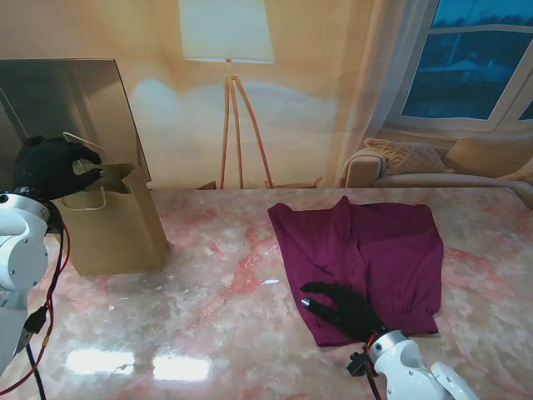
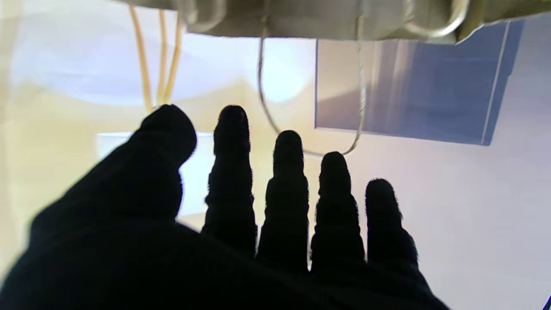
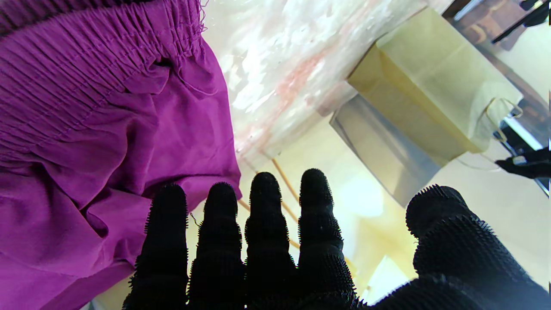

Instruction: Fold the socks and the shorts into the kraft paper bag

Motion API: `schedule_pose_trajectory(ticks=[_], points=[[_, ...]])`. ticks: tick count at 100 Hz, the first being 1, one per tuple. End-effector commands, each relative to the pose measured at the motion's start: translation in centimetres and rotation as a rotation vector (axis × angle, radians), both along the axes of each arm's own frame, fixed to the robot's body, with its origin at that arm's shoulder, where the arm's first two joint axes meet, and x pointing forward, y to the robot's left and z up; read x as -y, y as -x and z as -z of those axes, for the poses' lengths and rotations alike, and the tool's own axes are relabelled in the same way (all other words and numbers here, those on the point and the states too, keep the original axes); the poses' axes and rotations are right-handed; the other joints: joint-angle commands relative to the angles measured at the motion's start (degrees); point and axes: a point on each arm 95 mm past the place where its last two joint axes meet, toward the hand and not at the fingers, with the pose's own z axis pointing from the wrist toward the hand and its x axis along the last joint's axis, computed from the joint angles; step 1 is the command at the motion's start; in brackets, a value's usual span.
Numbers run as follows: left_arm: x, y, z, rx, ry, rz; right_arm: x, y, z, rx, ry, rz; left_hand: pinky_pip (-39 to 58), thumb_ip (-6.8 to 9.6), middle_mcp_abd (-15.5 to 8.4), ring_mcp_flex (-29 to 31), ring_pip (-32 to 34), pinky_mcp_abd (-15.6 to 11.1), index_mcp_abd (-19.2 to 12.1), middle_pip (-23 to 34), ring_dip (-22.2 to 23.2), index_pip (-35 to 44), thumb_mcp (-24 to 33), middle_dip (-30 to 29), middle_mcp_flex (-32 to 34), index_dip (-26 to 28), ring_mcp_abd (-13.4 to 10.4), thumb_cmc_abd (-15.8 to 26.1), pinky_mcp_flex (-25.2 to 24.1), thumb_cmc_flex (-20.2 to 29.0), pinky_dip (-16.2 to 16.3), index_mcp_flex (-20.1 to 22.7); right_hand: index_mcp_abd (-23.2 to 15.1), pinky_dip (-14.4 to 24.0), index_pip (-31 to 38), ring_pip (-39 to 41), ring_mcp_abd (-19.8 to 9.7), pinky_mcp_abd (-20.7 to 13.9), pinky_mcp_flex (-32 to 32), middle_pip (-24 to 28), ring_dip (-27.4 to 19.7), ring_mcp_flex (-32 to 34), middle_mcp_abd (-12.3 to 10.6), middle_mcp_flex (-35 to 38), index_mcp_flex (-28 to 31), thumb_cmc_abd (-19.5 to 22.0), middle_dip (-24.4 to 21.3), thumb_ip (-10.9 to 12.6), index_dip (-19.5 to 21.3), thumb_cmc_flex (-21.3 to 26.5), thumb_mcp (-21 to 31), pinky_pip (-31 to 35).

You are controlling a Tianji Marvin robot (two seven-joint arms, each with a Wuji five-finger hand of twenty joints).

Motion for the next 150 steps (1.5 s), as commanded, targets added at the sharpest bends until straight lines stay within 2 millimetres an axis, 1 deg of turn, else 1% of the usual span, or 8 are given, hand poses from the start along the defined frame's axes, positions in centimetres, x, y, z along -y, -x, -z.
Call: schedule_pose_trajectory(ticks=[1,54,64,75,98,117,130,150], points=[[1.2,1.0,-0.5,0.031,-0.001,0.039,-0.3,0.2,0.0,0.001,-0.001,-0.008,-0.08,2.01,1.95,1.69,-1.88,0.67,0.46,-0.73,-0.7,-1.49,-2.69,-0.46,0.53,1.06,0.61,1.91,0.43,2.16,0.86,-1.18,-1.17,1.61,0.77,1.1,0.58,-0.65,-0.62,0.92,1.03,1.2,0.37,1.15,1.38,1.66,0.33,1.59,0.52,0.52,-1.55,0.99],[8.1,7.0,0.1,0.174,-0.044,0.231,-0.4,0.9,-0.7,0.027,0.021,-0.01,-4.27,2.84,1.77,4.63,-4.57,0.93,1.51,-1.29,-3.89,-3.65,-7.15,-0.92,1.63,0.75,0.09,6.13,1.76,3.28,-3.22,-1.46,-1.26,1.2,0.83,1.26,0.76,-0.76,-0.42,0.95,1.09,1.55,0.36,1.37,1.58,1.6,0.33,1.59,0.53,0.57,-1.61,0.73],[10.0,8.1,2.2,0.163,0.003,0.279,-0.4,0.8,-1.2,0.034,0.025,-0.012,-4.9,5.04,2.33,5.56,-3.52,4.19,1.98,-1.4,-3.3,-6.94,-11.77,-0.87,0.72,-1.43,0.81,10.49,1.47,3.41,-3.55,-4.6,-1.21,1.16,0.78,1.23,0.81,-0.81,-0.43,0.88,1.09,1.52,0.43,1.3,1.54,1.69,0.3,1.6,0.51,0.62,-1.58,0.71],[12.1,9.1,5.1,0.178,0.056,0.315,-0.2,0.7,-1.6,0.038,0.043,-0.012,-4.65,5.28,2.46,5.63,-3.74,5.77,2.41,-1.47,-3.31,-6.96,-12.83,-0.85,0.94,-1.61,0.97,11.3,2.3,3.35,-3.11,-4.32,-1.3,1.11,0.75,1.21,0.88,-0.86,-0.46,0.82,1.08,1.49,0.34,1.19,1.46,1.81,0.28,1.61,0.5,0.64,-1.57,0.68],[16.4,10.2,11.5,0.127,0.12,0.434,1.1,0.7,-2.3,0.03,0.106,0.002,-4.78,4.85,1.82,7.11,-7.23,4.11,4.12,-1.85,-8.54,-7.43,-12.08,-1.65,2.31,-1.82,-0.29,12.34,4.98,4.92,-3.77,-2.65,-1.2,1.0,0.84,1.25,0.79,-1.02,-0.28,0.92,1.11,1.6,0.36,1.29,1.54,1.72,0.33,1.61,0.55,0.6,-1.62,0.67],[19.8,9.8,16.1,0.005,0.19,0.525,2.1,0.8,-1.9,0.003,0.137,0.019,-6.41,4.48,2.46,4.58,-7.51,4.06,4.75,-2.18,-10.18,-8.23,-15.47,-2.76,0.5,-2.5,-1.15,15.42,1.8,7.18,-6.8,-3.22,-1.15,0.9,0.92,1.31,0.59,-0.95,-0.24,0.9,1.13,1.79,0.29,1.26,1.71,1.64,0.32,1.61,0.58,0.65,-1.6,0.66],[22.1,8.9,18.1,-0.043,0.191,0.581,2.9,0.9,-1.4,-0.017,0.168,0.037,-7.53,4.66,0.23,2.69,-8.03,4.14,4.9,-2.49,-10.55,-8.59,-15.7,-3.05,-0.36,-2.93,-2.05,16.26,-0.76,6.9,-7.41,-3.51,-1.25,0.83,0.87,1.26,0.7,-1.1,-0.33,0.85,1.12,1.67,0.35,1.03,1.58,1.71,0.31,1.61,0.56,0.56,-1.62,0.63],[25.1,8.1,20.4,-0.138,0.164,0.651,4.4,1.2,-0.8,-0.043,0.212,0.066,-11.69,5.24,1.43,-1.89,-9.66,4.25,6.05,-3.9,-12.32,-10.85,-17.88,-5.1,-4.09,-4.98,-3.25,18.04,-3.71,4.45,-9.07,-5.49,-1.4,0.72,0.88,1.31,0.71,-1.29,-0.28,0.94,1.14,1.73,0.35,1.1,1.58,1.71,0.34,1.62,0.58,0.57,-1.55,0.59]])
